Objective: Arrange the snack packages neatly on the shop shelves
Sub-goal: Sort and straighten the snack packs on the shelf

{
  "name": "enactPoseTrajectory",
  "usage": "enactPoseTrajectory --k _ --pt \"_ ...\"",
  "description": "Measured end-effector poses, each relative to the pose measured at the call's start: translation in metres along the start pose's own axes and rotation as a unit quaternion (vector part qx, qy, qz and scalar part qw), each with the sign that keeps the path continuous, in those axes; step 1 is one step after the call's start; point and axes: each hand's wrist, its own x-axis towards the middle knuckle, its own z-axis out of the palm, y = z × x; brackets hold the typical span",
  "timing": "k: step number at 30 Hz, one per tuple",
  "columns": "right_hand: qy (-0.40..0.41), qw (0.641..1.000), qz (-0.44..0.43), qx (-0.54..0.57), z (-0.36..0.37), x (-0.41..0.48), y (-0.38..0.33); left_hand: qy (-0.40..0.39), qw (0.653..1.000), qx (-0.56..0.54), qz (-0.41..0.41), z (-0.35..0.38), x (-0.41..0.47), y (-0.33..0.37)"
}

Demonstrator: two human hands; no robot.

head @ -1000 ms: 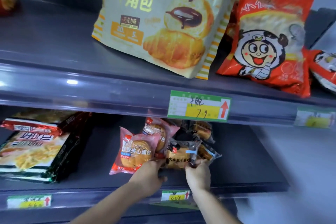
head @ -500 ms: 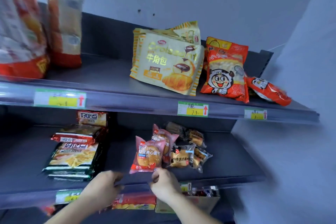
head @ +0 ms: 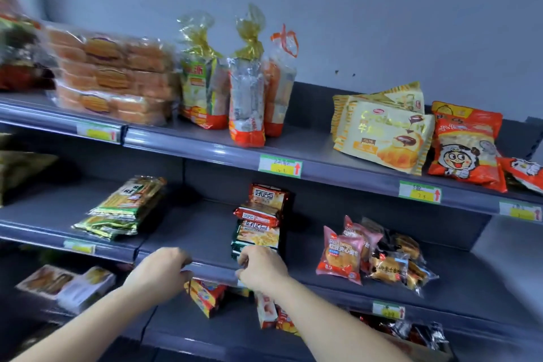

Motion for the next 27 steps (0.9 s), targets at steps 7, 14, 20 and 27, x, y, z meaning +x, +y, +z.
enactPoseTrajectory --k 7,14,20,27 --pt "-0.015 0.993 -0.116 -0.018 0.016 0.029 -0.113 0.037 0.995 0.049 -0.073 -0.040 -0.024 -0.090" --pt "-0.039 0.974 -0.218 -0.051 0.038 0.092 -0.204 0.071 0.982 0.060 -0.161 -0.063 -0.015 -0.170" --pt "-0.048 0.951 -0.297 -0.069 0.052 0.152 -0.280 0.096 0.966 0.069 -0.230 -0.095 -0.003 -0.241" --pt "-0.054 0.934 -0.349 -0.051 0.064 0.202 -0.372 0.127 0.945 0.068 -0.293 -0.139 0.000 -0.321"
